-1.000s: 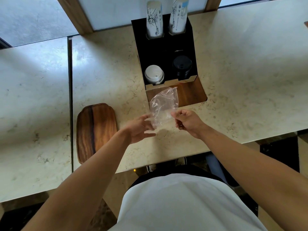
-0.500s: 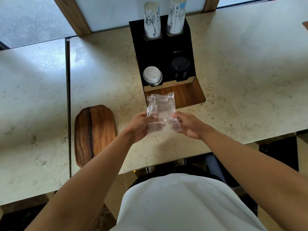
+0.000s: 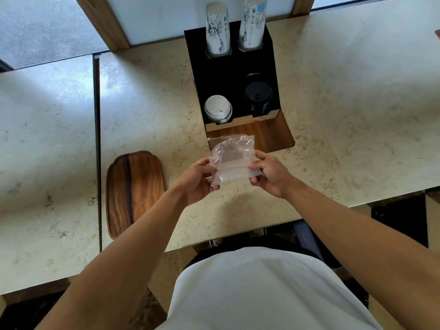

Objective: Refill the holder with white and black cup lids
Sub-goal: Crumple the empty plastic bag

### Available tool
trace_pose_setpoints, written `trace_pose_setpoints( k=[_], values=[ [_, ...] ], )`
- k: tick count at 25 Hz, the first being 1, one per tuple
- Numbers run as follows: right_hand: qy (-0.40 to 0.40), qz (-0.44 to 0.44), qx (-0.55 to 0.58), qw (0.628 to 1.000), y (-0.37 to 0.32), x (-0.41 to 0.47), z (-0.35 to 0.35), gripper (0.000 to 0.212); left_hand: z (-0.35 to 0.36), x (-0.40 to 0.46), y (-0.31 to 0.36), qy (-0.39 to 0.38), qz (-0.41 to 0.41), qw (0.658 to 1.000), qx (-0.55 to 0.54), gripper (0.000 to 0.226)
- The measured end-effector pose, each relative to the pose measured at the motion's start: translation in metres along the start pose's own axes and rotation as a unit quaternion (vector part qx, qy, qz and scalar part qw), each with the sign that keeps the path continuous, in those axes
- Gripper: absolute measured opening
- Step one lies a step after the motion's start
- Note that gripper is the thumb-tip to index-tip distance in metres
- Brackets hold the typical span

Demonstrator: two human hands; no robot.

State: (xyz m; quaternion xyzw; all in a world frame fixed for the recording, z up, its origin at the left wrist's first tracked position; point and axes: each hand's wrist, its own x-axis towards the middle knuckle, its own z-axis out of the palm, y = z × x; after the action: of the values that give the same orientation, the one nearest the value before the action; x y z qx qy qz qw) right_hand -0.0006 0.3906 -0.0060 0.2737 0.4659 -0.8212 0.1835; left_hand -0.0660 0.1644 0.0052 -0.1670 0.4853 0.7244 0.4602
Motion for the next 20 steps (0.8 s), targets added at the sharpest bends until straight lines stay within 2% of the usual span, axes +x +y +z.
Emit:
trace_pose_setpoints(
  k=[5,10,13,15,17,19,20],
  values=[
    [-0.001,0.004,0.094,0.996,0.002,0.002,0.004,0.027,0.007,0.008,-0.001,0.03,-0.022,0.986,-0.16,0.045],
    [-0.033,0.014,0.164,0.986,0.0,0.001,0.008,0.036,0.01,0.009,0.003,0.024,-0.056,0.97,-0.237,0.038],
    [-0.063,0.024,0.173,0.983,-0.001,0.001,0.007,0.038,0.008,0.006,0.004,0.011,-0.072,0.963,-0.259,0.046],
    [-0.041,0.042,0.153,0.986,0.0,0.004,0.004,0.04,0.006,0.004,0.005,-0.002,-0.075,0.978,-0.193,0.048],
    [-0.027,0.049,0.086,0.995,0.001,0.004,0.0,0.039,0.005,0.002,0.006,-0.014,-0.093,0.993,-0.069,0.052],
    [-0.022,0.053,0.005,0.998,0.001,0.004,-0.001,0.04,0.005,0.0,0.008,-0.034,-0.116,0.992,0.024,0.052],
    [-0.022,0.055,-0.025,0.998,0.001,0.004,-0.002,0.04,0.006,-0.002,0.009,-0.044,-0.121,0.991,0.047,0.046]
  ],
)
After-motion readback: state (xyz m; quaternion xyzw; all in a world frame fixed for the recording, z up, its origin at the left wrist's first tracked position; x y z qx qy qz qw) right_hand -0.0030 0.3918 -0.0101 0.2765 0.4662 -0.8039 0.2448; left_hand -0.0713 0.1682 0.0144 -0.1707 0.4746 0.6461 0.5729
